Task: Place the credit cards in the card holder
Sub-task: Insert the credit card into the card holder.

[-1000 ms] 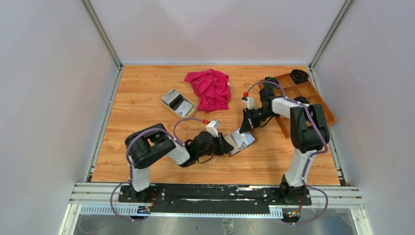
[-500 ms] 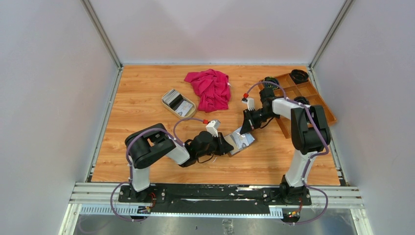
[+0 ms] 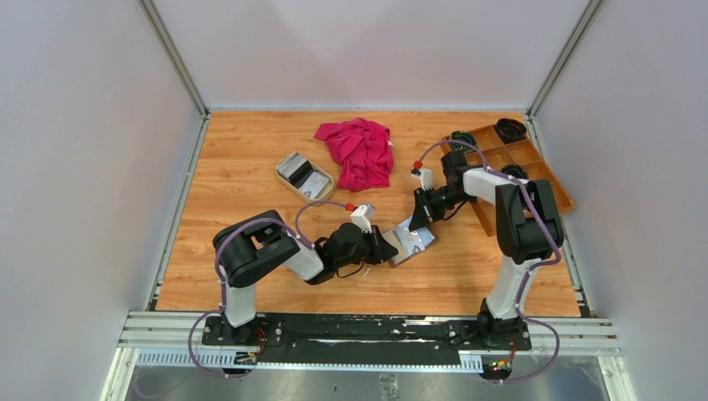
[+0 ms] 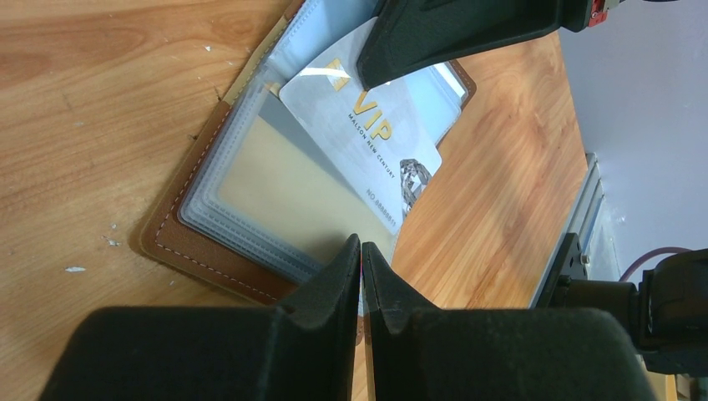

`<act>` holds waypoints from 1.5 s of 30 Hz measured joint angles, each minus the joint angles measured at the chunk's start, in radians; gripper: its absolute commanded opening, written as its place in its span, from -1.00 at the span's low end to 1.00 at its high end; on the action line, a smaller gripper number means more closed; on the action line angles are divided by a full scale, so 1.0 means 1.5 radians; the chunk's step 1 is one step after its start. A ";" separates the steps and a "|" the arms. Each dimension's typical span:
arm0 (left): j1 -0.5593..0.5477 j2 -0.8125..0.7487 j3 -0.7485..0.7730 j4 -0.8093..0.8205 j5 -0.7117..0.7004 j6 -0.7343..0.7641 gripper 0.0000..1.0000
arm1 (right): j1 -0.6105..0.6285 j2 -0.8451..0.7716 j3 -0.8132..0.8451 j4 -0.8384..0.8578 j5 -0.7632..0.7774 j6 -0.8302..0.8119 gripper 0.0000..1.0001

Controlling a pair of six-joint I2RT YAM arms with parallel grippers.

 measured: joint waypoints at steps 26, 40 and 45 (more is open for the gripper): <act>0.004 0.007 0.000 0.011 0.008 0.000 -0.78 | 0.019 0.006 -0.001 0.015 0.011 0.040 -1.00; 0.004 0.007 0.000 0.011 0.011 0.000 -0.60 | 0.043 0.006 -0.003 0.039 -0.007 0.068 -1.00; 0.005 -0.003 -0.004 0.007 0.017 -0.003 -0.47 | 0.045 0.008 -0.003 0.040 -0.012 0.067 -0.96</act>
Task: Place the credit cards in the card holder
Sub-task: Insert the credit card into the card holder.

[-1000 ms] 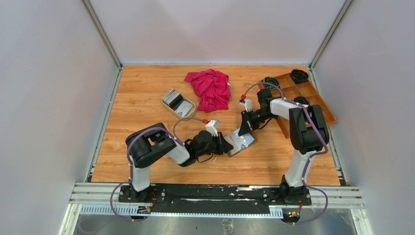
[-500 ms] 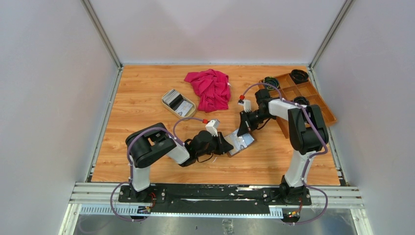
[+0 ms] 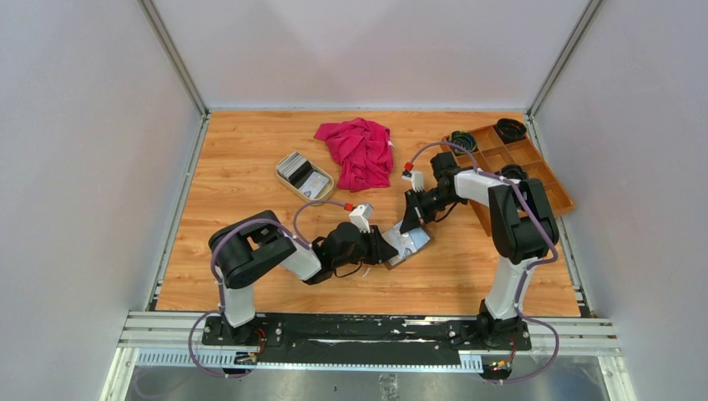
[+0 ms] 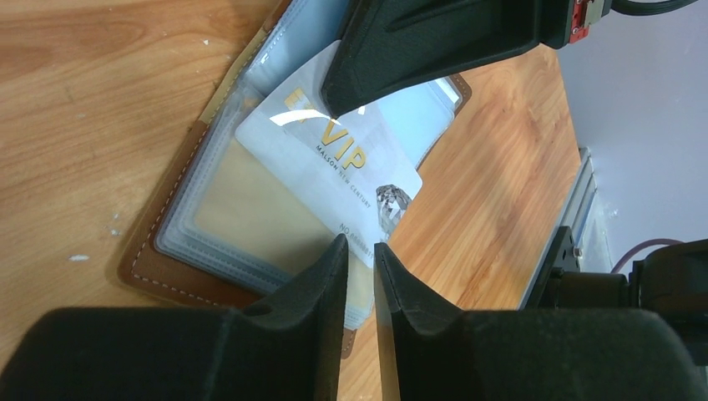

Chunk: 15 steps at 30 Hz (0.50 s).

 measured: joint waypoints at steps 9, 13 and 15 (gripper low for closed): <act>0.004 -0.095 -0.045 -0.085 -0.006 0.007 -0.21 | 0.017 0.000 0.000 -0.003 -0.005 -0.018 -0.87; 0.004 -0.115 -0.065 -0.096 -0.009 0.004 -0.18 | 0.032 0.000 0.005 -0.006 -0.005 -0.023 -0.73; 0.004 -0.119 -0.069 -0.096 -0.009 0.000 -0.17 | 0.040 0.000 0.008 -0.006 -0.004 -0.028 -0.66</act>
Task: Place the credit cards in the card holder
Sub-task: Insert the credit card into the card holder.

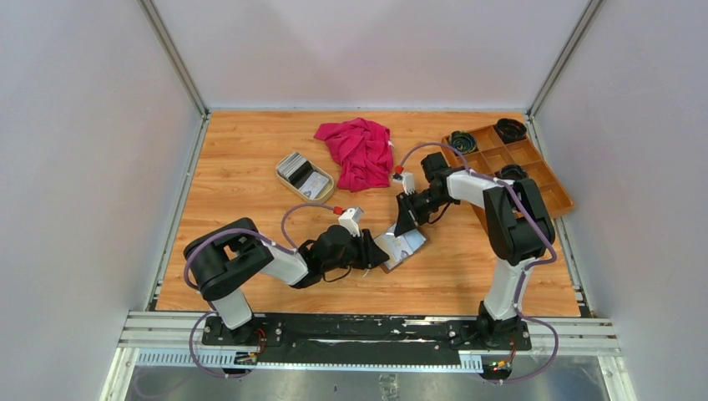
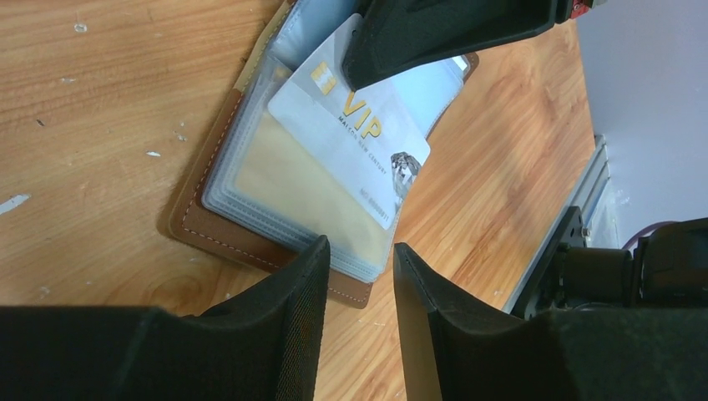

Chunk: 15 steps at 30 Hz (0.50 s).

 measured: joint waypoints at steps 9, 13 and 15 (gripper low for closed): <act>0.000 -0.008 -0.001 -0.013 -0.011 -0.027 -0.10 | 0.026 0.000 0.002 -0.002 0.019 -0.023 -0.60; 0.000 -0.035 -0.015 -0.052 -0.030 -0.027 -0.09 | 0.032 0.000 0.004 -0.005 0.025 -0.029 -0.54; 0.000 -0.047 -0.024 -0.065 -0.036 -0.027 -0.08 | 0.036 0.000 0.007 -0.009 0.030 -0.033 -0.48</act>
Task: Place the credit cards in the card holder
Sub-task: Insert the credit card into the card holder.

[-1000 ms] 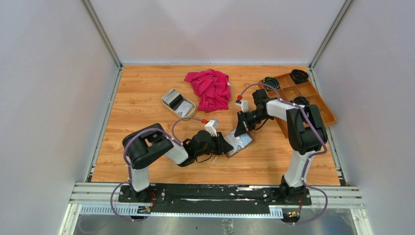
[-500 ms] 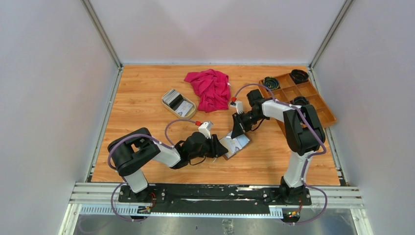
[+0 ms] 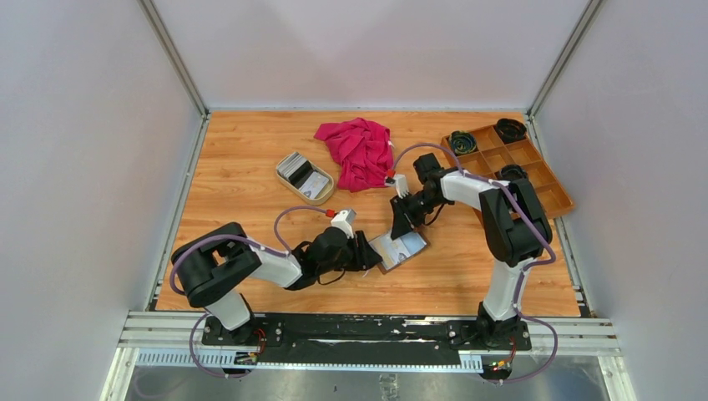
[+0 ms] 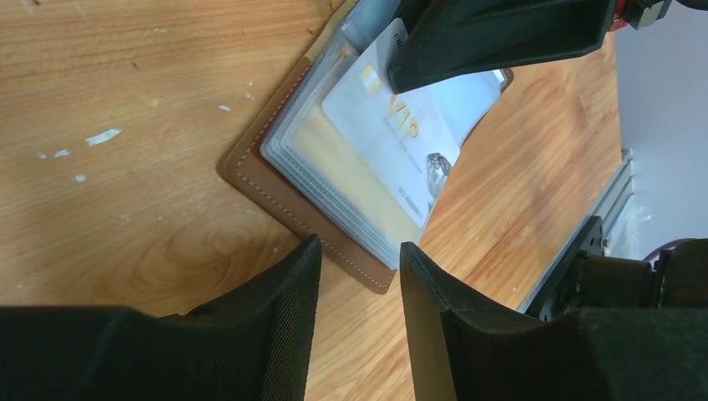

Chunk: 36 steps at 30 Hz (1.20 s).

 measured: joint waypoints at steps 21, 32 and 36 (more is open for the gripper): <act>0.000 -0.020 -0.016 -0.014 -0.021 -0.003 -0.04 | 0.047 -0.031 0.004 -0.028 0.075 -0.065 -0.05; -0.004 -0.001 -0.002 -0.007 -0.030 -0.012 -0.07 | 0.065 -0.041 0.004 -0.038 0.087 -0.088 -0.09; -0.005 0.015 0.007 0.002 -0.033 -0.018 -0.09 | 0.082 -0.041 0.005 -0.040 0.096 -0.093 -0.12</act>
